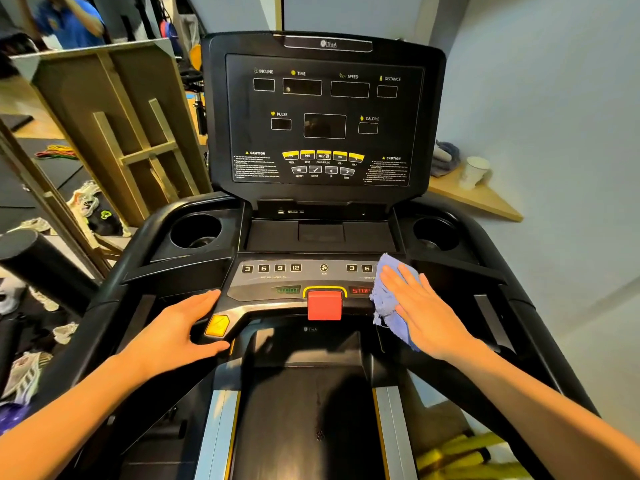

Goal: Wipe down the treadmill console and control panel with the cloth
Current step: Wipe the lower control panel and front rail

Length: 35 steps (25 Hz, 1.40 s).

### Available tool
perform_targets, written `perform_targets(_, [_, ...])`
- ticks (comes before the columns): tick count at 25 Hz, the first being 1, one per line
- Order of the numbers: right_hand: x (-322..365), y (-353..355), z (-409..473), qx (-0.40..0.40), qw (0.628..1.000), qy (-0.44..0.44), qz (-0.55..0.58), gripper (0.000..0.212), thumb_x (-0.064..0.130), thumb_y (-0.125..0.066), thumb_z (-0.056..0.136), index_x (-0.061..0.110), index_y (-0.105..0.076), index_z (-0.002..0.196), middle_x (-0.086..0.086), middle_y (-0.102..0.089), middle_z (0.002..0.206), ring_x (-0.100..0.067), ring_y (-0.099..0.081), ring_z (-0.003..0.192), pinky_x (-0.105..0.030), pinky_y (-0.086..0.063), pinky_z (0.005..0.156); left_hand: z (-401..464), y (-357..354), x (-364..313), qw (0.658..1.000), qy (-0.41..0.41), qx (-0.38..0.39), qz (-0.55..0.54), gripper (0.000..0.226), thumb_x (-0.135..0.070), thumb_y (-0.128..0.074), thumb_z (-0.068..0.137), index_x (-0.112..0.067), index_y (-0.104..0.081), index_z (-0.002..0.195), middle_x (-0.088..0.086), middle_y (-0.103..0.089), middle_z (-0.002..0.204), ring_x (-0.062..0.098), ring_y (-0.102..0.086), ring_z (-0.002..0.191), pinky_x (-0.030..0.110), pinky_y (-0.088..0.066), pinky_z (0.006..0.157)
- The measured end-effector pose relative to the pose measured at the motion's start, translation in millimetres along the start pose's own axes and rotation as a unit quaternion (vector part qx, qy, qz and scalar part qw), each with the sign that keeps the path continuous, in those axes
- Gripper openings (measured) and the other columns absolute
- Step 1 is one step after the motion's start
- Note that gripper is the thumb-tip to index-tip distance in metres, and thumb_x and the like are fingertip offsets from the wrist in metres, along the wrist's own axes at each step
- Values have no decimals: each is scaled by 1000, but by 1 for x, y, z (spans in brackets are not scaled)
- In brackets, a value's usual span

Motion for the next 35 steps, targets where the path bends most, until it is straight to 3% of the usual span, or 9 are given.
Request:
perform_targets(2, [0, 3, 13, 0, 1000, -29, 4, 75, 5, -50, 95, 18, -8, 156, 1, -2, 163, -13, 8, 149, -43, -5, 123, 0, 1, 0, 1000, 1, -1, 2, 104, -61, -77, 70, -24, -29, 154, -4, -46, 152, 10, -41, 139, 31, -36, 115])
perform_targets(6, [-1, 6, 46, -42, 990, -127, 52, 70, 9, -42, 100, 31, -7, 155, -3, -4, 166, -28, 6, 151, -51, -18, 120, 0, 2, -2, 1000, -2, 10, 5, 104, -62, -76, 70, -24, -28, 154, -3, -45, 153, 8, -40, 139, 28, -34, 115])
perform_targets(8, [4, 8, 61, -66, 977, -184, 80, 59, 11, -41, 102, 26, -18, 154, -7, -7, 165, -36, 5, 150, -53, -26, 116, 1, 2, -2, 1000, -2, 11, 6, 103, -60, -76, 71, -23, -28, 154, -3, -44, 153, 7, -38, 139, 26, -33, 115])
perform_targets(10, [14, 10, 72, -83, 969, -226, 48, 47, 16, -42, 103, 14, -32, 149, -13, -18, 162, -39, 0, 149, -50, -22, 117, 1, 2, -3, 1000, 0, 14, 5, 102, -58, -77, 73, -23, -27, 154, -4, -44, 154, 8, -38, 141, 25, -31, 115])
perform_targets(12, [20, 7, 82, -98, 966, -237, -11, 40, 19, -49, 100, 8, -45, 138, -17, -36, 153, -42, -15, 147, -49, -15, 119, 1, 0, -3, 1000, 1, 12, 5, 101, -57, -77, 73, -23, -28, 154, -4, -43, 154, 10, -37, 143, 26, -30, 116])
perform_targets(16, [68, -6, 112, -107, 974, -195, -48, 26, 24, -60, 90, 8, -59, 110, -15, -57, 128, -35, -43, 128, -51, -23, 116, 0, -2, 2, 1000, 10, 17, 6, 103, -62, -74, 72, -25, -25, 156, -5, -41, 156, 11, -35, 144, 32, -33, 118])
perform_targets(23, [178, -41, 167, -84, 987, -133, 13, 50, 28, -58, 91, 6, -49, 134, -17, -40, 151, -38, -22, 146, -48, -6, 121, 0, -3, 0, 1000, 0, 19, -12, 97, -56, -74, 74, -26, -28, 154, -6, -47, 151, 11, -41, 140, 22, -31, 114])
perform_targets(28, [221, -50, 183, -87, 990, -113, 21, 52, 29, -53, 94, 6, -44, 139, -17, -32, 156, -38, -14, 148, -47, 1, 120, 0, -5, 0, 1000, -14, 14, -20, 91, -60, -71, 74, -28, -33, 150, -9, -54, 143, 7, -50, 132, 32, -43, 111])
perform_targets(35, [240, -57, 183, -86, 993, -78, 0, 61, 29, -50, 96, 3, -31, 148, -17, -26, 159, -36, -10, 149, -47, -2, 121, 0, -8, 5, 999, -23, 2, -24, 95, -62, -70, 75, -29, -29, 153, -13, -51, 147, 2, -47, 134, 29, -42, 111])
Point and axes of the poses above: each hand's wrist, its own z-axis towards the middle knuckle, its own y-axis out of the back of the hand, x = y × z, the point moved 3 cm from there along z, towards the middle knuckle
